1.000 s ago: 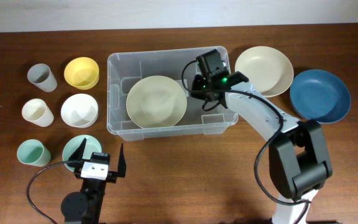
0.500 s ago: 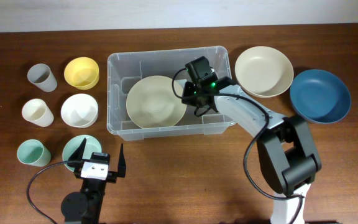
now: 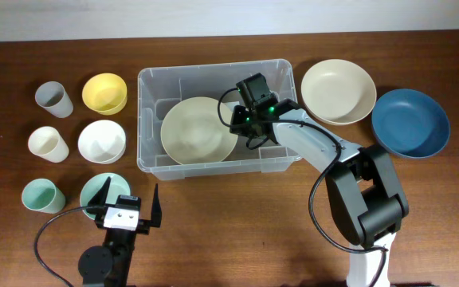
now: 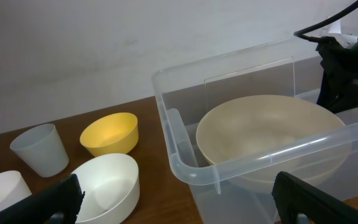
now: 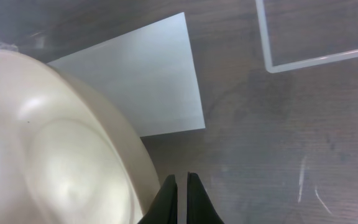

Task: Pack container

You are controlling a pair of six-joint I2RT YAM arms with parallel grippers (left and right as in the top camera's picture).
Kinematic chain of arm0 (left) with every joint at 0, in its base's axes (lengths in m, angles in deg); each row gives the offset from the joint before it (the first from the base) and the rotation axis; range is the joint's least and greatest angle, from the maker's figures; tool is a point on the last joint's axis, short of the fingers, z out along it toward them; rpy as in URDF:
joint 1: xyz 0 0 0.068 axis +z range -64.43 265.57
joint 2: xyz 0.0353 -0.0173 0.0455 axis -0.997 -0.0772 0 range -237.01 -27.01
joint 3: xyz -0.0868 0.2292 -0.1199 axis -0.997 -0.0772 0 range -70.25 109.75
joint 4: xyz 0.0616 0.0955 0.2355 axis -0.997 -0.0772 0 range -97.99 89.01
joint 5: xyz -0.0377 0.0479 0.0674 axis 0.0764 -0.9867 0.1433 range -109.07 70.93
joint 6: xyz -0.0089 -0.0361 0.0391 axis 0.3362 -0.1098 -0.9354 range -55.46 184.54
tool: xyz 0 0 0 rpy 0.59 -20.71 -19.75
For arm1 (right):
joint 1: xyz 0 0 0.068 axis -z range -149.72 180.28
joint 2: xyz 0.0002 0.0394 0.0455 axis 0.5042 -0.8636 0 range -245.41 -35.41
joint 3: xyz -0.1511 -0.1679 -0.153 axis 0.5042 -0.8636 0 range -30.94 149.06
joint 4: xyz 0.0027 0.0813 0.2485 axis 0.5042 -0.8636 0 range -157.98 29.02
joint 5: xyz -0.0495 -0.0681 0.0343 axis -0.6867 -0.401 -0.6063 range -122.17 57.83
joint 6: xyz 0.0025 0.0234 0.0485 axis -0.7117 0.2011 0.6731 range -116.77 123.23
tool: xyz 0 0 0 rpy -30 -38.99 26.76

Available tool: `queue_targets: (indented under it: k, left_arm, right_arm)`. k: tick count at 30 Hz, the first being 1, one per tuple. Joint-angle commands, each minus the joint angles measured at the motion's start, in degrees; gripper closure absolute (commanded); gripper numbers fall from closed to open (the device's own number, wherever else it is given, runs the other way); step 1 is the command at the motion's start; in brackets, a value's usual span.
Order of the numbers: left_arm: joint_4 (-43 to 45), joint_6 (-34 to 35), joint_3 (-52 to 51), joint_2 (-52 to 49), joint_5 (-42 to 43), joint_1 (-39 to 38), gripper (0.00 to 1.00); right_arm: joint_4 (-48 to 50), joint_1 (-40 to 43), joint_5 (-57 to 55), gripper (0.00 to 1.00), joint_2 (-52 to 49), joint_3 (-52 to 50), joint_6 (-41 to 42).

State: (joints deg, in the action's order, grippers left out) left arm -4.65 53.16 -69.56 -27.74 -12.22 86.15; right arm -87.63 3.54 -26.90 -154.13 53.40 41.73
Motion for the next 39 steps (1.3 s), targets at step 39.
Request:
queue_targets:
  k: [39]
  left_arm:
    - [-0.3, -0.5, -0.2, 0.3, 0.0, 0.3, 0.0]
  right_arm:
    - [-4.1, -0.2, 0.8, 0.96, 0.9, 7.9, -5.7]
